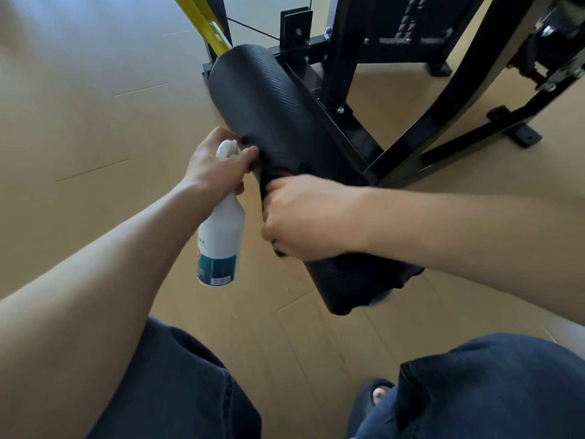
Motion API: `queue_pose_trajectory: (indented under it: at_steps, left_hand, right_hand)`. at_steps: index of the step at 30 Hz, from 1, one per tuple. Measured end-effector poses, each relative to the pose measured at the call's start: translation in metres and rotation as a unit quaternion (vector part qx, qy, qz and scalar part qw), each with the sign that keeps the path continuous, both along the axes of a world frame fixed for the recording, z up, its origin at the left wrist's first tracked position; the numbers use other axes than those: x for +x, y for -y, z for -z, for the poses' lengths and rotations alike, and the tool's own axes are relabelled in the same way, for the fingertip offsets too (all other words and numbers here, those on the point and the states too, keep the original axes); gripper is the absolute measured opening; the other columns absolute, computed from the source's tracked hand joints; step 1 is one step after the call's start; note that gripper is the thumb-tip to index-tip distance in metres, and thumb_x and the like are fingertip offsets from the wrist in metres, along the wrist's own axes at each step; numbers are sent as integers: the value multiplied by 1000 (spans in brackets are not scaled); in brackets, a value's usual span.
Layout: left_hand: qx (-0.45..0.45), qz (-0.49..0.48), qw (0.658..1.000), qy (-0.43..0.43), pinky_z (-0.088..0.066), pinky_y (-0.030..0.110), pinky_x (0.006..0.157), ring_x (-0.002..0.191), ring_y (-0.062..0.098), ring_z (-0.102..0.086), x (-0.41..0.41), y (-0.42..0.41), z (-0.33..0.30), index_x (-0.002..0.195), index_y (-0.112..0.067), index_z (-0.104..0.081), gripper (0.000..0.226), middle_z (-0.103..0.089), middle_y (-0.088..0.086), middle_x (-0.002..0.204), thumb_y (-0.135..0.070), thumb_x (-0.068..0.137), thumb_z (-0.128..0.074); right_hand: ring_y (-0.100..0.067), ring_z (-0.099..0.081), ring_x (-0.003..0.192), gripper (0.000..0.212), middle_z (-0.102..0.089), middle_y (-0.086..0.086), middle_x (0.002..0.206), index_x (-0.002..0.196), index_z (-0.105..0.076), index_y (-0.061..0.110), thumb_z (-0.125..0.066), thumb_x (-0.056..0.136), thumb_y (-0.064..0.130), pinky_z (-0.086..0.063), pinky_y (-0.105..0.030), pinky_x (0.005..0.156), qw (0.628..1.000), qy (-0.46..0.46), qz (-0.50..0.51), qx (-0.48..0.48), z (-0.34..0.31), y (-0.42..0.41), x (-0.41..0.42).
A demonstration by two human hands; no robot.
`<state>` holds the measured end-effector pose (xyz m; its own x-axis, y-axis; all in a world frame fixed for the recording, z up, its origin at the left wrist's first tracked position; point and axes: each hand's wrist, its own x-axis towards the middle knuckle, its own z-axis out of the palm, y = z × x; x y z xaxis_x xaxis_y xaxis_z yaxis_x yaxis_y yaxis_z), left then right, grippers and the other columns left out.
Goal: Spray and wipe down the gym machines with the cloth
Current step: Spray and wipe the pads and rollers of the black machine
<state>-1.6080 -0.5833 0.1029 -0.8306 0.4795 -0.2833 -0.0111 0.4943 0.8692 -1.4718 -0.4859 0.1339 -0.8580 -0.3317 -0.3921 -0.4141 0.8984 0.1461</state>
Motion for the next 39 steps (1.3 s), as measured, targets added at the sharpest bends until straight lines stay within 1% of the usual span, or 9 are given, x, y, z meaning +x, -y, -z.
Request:
queue_pose_trajectory:
  at_steps: [6, 9, 12, 13, 16, 20, 27, 33, 39]
  left_hand:
    - [5, 15, 1000, 12, -64, 42, 71, 66, 19, -62, 1, 2, 0, 126, -33, -55, 33, -74, 8, 101, -45, 98, -69]
    - [10, 9, 1000, 15, -65, 48, 77, 66, 20, -62, 1, 1, 0, 126, -31, -55, 34, -74, 11, 102, -44, 98, -69]
    - [10, 12, 999, 29, -64, 52, 80, 67, 22, -61, 2, 1, 0, 126, -32, -54, 35, -73, 13, 105, -46, 97, -70]
    - [6, 13, 999, 30, -64, 53, 80, 67, 22, -61, 2, 1, -1, 126, -32, -54, 36, -73, 12, 105, -47, 97, -70]
    - [-4, 17, 1000, 22, -64, 50, 79, 69, 22, -60, 4, 1, 0, 128, -34, -53, 37, -73, 10, 106, -49, 98, -69]
    - [-14, 19, 1000, -1, -63, 51, 80, 68, 21, -62, 3, 1, 0, 128, -38, -53, 37, -73, 7, 105, -53, 98, -68]
    - [-8, 26, 1000, 15, -66, 45, 75, 69, 20, -62, 2, 2, 0, 129, -36, -52, 37, -70, 8, 108, -50, 99, -68]
    - [-5, 18, 1000, 17, -65, 44, 77, 69, 19, -62, 5, -1, 0, 131, -35, -52, 38, -70, 8, 109, -50, 99, -68]
    - [-5, -10, 1000, 30, -62, 44, 76, 62, 18, -60, 6, -4, 0, 121, -40, -58, 28, -71, 8, 96, -50, 97, -68]
  right_hand:
    - [-17, -65, 104, 16, -70, 9, 96, 97, -74, 26, -58, 97, 28, -37, -42, 113, 995, 51, -27, -84, 5, 6, 105]
    - [-16, -67, 103, 14, -71, 8, 96, 99, -74, 25, -61, 98, 31, -39, -41, 113, 995, 86, -59, -11, 3, 5, 99]
    - [-14, -70, 96, 24, -70, 6, 94, 104, -69, 21, -55, 101, 40, -46, -41, 110, 981, 141, -123, -58, 7, -7, 52]
    - [-14, -69, 103, 22, -70, 7, 96, 102, -70, 23, -56, 101, 40, -37, -44, 118, 977, 133, -160, -42, 9, -9, 31]
    - [-16, -58, 125, 19, -70, 9, 110, 105, -71, 29, -54, 101, 36, -15, -47, 126, 996, 71, -51, 10, -1, -5, -3]
    - [-17, -60, 122, 20, -71, 7, 115, 109, -72, 27, -54, 102, 32, -30, -42, 119, 998, -5, -14, -56, -5, -11, 35]
    - [-15, -54, 133, 22, -67, 4, 128, 123, -69, 23, -58, 105, 25, -30, -40, 121, 968, -93, -59, -226, -4, -37, 136]
    - [-14, -52, 135, 29, -66, 1, 132, 130, -67, 18, -52, 106, 25, -28, -41, 123, 961, -85, -45, -261, -6, -71, 57]
    - [-24, -60, 125, 31, -71, -6, 125, 126, -70, 12, -55, 101, 22, -41, -44, 113, 947, -195, 56, -250, -4, -83, -38]
